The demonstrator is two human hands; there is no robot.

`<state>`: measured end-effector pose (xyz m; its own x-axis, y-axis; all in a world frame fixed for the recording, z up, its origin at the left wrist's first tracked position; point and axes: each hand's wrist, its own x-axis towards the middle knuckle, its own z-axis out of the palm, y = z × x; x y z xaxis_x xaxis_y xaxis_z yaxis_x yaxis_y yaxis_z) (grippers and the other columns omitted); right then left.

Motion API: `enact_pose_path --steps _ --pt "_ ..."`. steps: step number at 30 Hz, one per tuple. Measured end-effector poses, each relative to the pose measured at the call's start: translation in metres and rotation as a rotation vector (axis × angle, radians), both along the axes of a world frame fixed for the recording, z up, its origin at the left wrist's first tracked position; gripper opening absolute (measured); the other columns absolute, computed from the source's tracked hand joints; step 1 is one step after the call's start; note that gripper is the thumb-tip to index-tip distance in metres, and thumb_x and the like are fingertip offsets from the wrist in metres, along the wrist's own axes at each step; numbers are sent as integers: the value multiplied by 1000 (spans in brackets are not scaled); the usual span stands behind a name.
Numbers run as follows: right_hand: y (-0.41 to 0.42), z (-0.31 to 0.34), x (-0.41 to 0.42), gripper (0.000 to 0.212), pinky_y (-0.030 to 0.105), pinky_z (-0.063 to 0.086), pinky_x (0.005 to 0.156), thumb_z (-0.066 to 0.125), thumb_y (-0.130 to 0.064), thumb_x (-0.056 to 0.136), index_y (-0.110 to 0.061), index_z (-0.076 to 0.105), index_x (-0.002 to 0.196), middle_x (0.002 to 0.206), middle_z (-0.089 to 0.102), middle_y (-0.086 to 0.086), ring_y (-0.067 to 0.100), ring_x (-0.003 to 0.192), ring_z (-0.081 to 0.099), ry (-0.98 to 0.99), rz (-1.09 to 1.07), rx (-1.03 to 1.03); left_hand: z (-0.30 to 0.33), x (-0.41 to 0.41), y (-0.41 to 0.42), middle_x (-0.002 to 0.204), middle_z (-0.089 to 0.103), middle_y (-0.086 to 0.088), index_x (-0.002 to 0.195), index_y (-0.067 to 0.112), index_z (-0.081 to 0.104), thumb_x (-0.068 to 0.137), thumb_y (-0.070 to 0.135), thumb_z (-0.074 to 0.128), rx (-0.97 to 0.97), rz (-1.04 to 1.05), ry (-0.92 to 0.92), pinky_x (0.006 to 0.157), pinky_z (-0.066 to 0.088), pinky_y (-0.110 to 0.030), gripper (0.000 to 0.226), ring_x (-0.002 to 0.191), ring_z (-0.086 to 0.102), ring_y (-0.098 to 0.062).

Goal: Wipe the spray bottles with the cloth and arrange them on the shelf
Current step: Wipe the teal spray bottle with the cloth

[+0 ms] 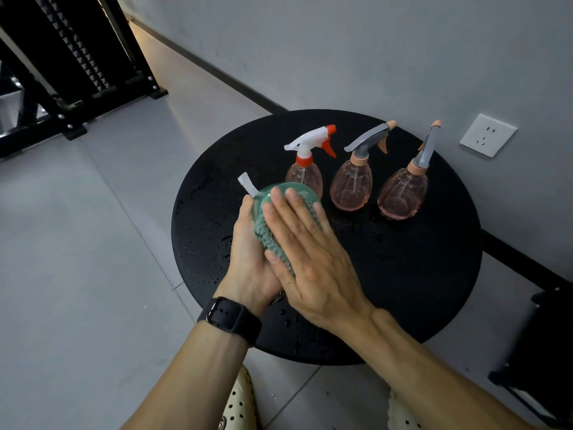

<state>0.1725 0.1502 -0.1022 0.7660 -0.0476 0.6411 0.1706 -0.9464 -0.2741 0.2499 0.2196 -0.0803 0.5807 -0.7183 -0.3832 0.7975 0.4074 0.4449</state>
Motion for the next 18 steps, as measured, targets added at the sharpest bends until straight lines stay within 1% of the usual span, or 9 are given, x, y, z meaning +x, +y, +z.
enact_pose_path --steps 2,5,6,7,10,13,16,17,18 --pt "-2 3 0 49 43 12 121 28 -26 104 -4 21 148 157 17 9 21 149 13 -5 -53 -31 3 0 -1 105 70 -15 102 0 72 87 46 47 -32 -28 -10 93 53 -34 55 96 70 -23" --pt "-8 9 1 51 41 7 122 28 -26 104 -5 17 149 158 13 8 19 149 8 -4 -137 -30 7 0 -4 138 56 -17 134 1 54 91 44 42 -63 -73 -50 107 44 -37 62 127 56 -25" --pt "-10 11 1 51 40 6 122 28 -27 104 -6 15 149 158 12 7 19 149 7 -1 -159 -19 7 0 -4 143 52 -18 137 2 51 93 43 41 -61 -76 -60 110 41 -37 62 131 52 -25" --pt "-12 13 2 52 40 6 122 27 -27 104 -6 14 149 158 11 7 19 149 6 1 -177 -8 5 -1 -5 142 53 -18 136 3 52 95 42 39 -50 -72 -65 111 41 -37 59 132 52 -26" --pt "-11 18 2 52 41 6 122 27 -26 104 -5 14 150 159 10 7 21 149 7 1 -192 18 2 -1 -5 137 58 -17 132 4 57 99 43 33 -50 -54 -62 109 43 -36 56 128 56 -26" --pt "0 14 0 49 43 8 122 27 -23 104 -4 19 149 158 13 9 23 149 9 4 -118 58 5 -2 -3 130 62 -19 124 0 62 93 48 38 -8 -29 -61 103 48 -37 62 118 63 -26" --pt "7 4 -3 48 44 14 121 28 -22 104 -2 24 148 158 18 11 23 149 13 30 -25 69 4 0 -1 103 70 -16 98 -2 73 88 51 46 -6 -4 -63 90 54 -34 59 92 70 -24" --pt "6 2 -4 48 44 15 121 29 -21 104 -2 24 148 158 19 11 23 149 13 35 -14 79 4 1 0 102 70 -16 98 -2 72 87 51 48 -10 -1 -52 90 54 -34 59 90 70 -24" --pt "5 2 -5 48 43 15 121 31 -20 104 -1 24 148 158 19 11 23 149 13 30 -12 91 5 2 1 107 69 -17 105 -2 70 87 52 48 -8 -4 -37 92 53 -36 61 95 69 -24"
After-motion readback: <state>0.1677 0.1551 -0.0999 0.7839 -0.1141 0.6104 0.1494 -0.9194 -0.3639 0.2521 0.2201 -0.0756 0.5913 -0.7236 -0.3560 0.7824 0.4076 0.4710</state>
